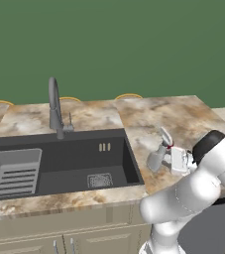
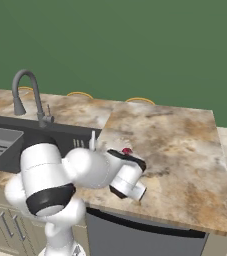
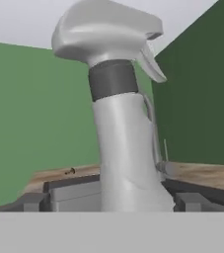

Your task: Open the cabinet. Pick the spray and place it next to the sink. Then close the cabinet.

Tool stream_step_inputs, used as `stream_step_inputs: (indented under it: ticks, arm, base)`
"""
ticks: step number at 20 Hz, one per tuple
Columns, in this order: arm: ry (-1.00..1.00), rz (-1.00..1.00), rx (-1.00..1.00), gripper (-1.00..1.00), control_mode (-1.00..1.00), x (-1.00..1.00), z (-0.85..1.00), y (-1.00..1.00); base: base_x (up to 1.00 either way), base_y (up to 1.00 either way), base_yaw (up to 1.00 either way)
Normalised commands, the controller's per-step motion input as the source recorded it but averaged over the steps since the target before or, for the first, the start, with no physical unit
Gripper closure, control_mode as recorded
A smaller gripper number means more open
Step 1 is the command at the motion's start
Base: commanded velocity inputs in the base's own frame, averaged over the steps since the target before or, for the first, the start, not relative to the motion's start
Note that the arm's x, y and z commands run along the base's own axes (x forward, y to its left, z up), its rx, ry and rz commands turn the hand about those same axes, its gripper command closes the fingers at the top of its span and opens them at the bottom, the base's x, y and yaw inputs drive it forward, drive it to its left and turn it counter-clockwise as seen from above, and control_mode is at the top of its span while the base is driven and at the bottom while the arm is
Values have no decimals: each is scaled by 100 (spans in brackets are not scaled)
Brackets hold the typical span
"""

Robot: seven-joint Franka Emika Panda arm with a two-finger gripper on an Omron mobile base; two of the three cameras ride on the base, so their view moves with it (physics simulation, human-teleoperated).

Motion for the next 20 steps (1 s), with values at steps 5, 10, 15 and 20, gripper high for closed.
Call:
stream_step_inputs:
  ticks: [5,10,15,20]
  arm:
    - [5,2,-9,-100,-100,-2,15,16]
    - [12,0,-9,-100,-100,11,18,20]
    - [8,0,-8,-100,-100,0,18,0]
    - [6,0,-6,-100,-100,-1,29,0]
  base:
    - [0,0,0]
    - [0,0,0]
    - [0,0,0]
    - [0,0,0]
